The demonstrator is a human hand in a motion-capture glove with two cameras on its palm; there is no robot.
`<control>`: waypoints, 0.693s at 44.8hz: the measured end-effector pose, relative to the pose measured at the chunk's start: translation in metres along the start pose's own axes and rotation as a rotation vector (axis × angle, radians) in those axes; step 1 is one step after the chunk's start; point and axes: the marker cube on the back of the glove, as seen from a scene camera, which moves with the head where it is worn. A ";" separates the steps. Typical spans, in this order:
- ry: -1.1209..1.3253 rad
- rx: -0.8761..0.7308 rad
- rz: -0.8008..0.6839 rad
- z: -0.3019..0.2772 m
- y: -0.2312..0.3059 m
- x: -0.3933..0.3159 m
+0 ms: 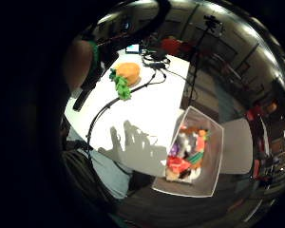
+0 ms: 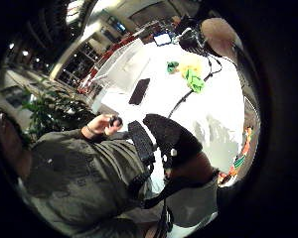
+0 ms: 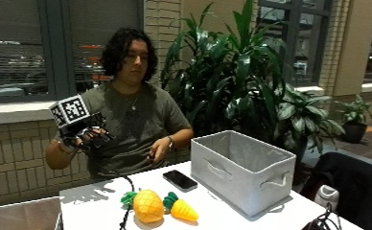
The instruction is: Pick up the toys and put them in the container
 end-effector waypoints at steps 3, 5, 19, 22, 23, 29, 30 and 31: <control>0.003 -0.014 -0.004 0.000 -0.004 0.002; 0.002 -0.025 -0.007 0.001 -0.009 0.003; -0.034 -0.124 0.003 0.026 -0.062 0.006; -0.042 -0.139 0.014 0.036 -0.078 0.009; -0.050 -0.151 0.020 0.042 -0.084 0.010; -0.084 -0.246 0.056 0.102 -0.136 0.021; -0.083 -0.266 0.053 0.116 -0.146 0.023; -0.079 -0.286 0.048 0.130 -0.155 0.025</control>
